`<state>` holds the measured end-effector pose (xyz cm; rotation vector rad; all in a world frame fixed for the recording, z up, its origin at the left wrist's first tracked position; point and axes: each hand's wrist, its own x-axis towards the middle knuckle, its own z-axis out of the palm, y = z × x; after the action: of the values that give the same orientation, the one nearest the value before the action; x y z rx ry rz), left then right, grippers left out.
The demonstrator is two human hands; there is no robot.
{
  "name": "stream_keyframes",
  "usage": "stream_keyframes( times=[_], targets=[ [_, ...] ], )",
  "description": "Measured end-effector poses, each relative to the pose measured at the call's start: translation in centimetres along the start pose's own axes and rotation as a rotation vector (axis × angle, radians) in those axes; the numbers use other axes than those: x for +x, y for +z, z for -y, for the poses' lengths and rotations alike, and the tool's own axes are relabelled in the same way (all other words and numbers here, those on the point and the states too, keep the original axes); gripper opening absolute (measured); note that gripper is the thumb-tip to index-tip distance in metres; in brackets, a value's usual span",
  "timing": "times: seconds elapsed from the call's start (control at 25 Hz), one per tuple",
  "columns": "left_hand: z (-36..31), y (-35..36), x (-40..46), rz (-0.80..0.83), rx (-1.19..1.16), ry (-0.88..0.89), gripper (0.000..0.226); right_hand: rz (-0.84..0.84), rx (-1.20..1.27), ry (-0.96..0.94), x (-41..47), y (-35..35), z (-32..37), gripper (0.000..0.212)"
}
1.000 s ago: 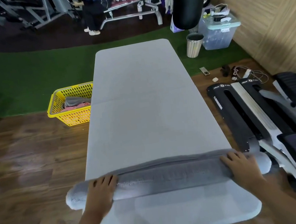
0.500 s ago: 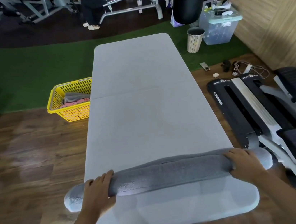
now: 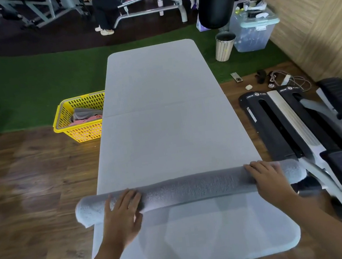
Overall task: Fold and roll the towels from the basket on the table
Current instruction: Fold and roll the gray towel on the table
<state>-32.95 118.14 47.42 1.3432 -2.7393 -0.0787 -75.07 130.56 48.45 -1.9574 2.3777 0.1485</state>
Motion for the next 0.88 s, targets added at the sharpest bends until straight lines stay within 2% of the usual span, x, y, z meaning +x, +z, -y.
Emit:
stream_keyframes(
  times=[0.12,0.2,0.28,0.36,0.52,0.6,0.72,0.8,0.84,0.88],
  targets=[
    [1.8,1.0,-0.8,0.086,0.065,0.04,0.081,0.214,-0.117,0.112,-0.3,0.1,0.9,0.092],
    [2.8,0.6,-0.6,0.16,0.131,-0.033,0.099,0.266,-0.128,0.171,-0.1,0.4,1.1,0.092],
    [3.4,0.4,0.0,0.183,0.175,-0.114,0.1,0.257,-0.153,0.179,0.2,0.7,1.2,0.087],
    [3.7,0.2,0.9,0.207,0.201,-0.077,0.095,0.234,-0.19,0.149,1.0,0.7,1.2,0.086],
    [5.2,0.0,3.2,0.184,0.193,0.11,0.099,0.206,-0.226,-0.035,3.2,1.1,-0.2,0.089],
    [5.6,-0.4,4.5,0.141,0.18,0.253,0.092,0.109,-0.25,-0.163,4.8,0.4,-0.4,0.094],
    [2.8,-0.6,7.8,0.059,0.109,0.559,0.061,-0.038,-0.267,-0.581,7.2,0.1,2.2,0.078],
    [-0.7,-0.4,10.1,0.041,0.062,0.724,0.053,-0.123,-0.155,-0.784,8.5,0.7,5.9,0.066],
    [-2.3,-0.3,11.0,0.033,0.037,0.75,0.053,-0.145,-0.056,-0.744,8.9,1.0,7.6,0.067],
    [-3.3,-0.3,11.5,0.033,0.024,0.737,0.056,-0.146,0.077,-0.614,8.9,1.1,8.9,0.071]
  ],
)
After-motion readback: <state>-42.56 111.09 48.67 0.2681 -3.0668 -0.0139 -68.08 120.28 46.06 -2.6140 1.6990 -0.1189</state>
